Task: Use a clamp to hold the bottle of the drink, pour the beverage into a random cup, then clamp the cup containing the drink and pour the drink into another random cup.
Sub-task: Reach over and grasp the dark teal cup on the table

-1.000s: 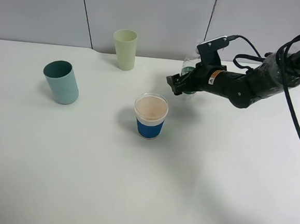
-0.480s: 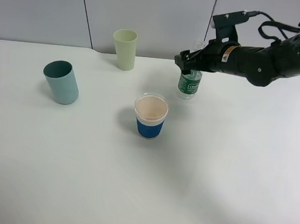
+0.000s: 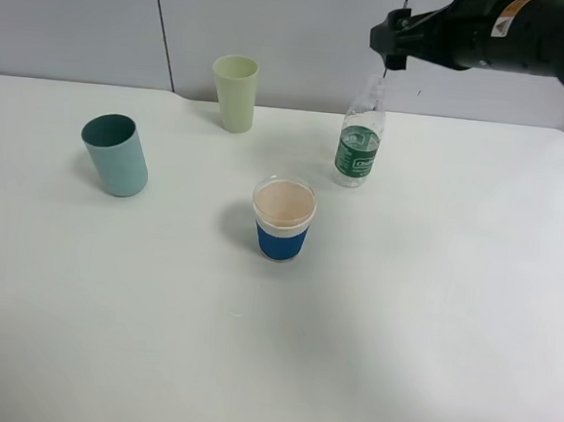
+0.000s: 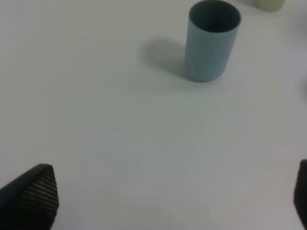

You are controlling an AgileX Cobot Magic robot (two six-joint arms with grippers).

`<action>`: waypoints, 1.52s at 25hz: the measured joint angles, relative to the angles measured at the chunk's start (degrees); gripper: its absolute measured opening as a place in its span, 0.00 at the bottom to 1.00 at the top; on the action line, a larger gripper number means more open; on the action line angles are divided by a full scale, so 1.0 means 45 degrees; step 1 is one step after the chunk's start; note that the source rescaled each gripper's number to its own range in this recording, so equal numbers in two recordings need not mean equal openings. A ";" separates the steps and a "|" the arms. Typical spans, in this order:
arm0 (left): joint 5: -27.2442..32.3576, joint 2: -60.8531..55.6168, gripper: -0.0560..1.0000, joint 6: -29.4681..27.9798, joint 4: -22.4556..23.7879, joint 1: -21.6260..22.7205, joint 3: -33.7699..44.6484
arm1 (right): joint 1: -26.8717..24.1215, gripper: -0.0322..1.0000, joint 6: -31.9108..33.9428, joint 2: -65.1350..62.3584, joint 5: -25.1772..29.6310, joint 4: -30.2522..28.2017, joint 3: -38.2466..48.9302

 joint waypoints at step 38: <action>0.0000 0.0000 1.00 0.0000 0.0000 0.0000 0.0000 | -0.3954 1.00 -0.0135 -1.3956 1.2706 -0.0864 0.0599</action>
